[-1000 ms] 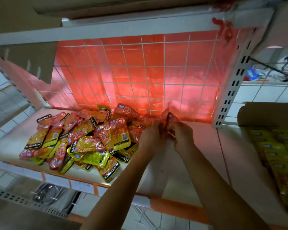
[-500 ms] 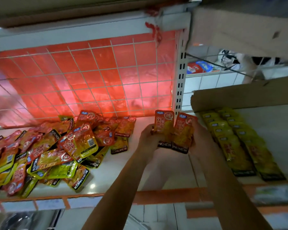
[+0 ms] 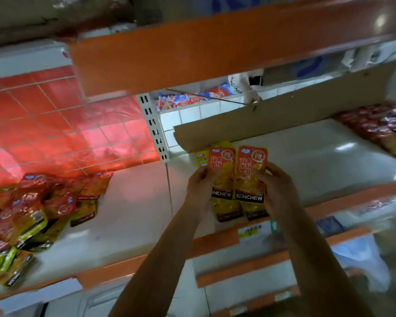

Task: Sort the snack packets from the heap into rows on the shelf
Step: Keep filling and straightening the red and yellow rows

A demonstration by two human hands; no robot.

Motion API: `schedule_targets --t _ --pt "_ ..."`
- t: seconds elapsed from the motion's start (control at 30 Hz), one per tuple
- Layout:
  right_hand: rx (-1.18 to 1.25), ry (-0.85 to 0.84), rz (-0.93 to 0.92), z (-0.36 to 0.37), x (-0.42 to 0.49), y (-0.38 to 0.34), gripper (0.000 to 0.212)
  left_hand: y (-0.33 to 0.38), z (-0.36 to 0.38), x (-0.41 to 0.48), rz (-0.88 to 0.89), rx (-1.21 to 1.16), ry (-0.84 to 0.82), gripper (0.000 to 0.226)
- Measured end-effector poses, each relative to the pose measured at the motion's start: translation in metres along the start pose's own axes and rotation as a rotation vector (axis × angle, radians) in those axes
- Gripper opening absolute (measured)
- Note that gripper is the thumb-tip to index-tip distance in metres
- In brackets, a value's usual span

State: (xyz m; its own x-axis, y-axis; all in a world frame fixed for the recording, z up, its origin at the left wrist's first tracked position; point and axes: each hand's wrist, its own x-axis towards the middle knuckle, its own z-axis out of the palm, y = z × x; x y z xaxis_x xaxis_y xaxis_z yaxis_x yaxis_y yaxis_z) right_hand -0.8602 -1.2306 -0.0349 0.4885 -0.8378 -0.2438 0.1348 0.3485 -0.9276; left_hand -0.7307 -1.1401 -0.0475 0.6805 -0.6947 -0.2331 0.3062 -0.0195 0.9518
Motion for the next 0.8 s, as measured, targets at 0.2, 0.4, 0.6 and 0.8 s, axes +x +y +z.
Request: schedule_targets --t 0.2,0.4,0.6,0.8 --pt "-0.025 0.148 -0.023 -0.114 0.004 -0.033 0.015 -0.035 0.114 -0.006 -0.08 0.002 -0.062 0.014" --pt "-0.069 0.265 -0.016 -0.202 0.008 -0.056 0.017 -0.065 0.204 -0.006 -0.066 0.071 -0.146 0.006" --pt "-0.036 0.368 -0.039 -0.251 0.026 -0.066 0.023 -0.076 0.266 0.017 -0.057 0.162 -0.228 0.013" --pt "-0.029 0.474 -0.033 -0.281 0.063 -0.085 0.02 -0.078 0.321 0.056 -0.06 0.218 -0.308 0.004"
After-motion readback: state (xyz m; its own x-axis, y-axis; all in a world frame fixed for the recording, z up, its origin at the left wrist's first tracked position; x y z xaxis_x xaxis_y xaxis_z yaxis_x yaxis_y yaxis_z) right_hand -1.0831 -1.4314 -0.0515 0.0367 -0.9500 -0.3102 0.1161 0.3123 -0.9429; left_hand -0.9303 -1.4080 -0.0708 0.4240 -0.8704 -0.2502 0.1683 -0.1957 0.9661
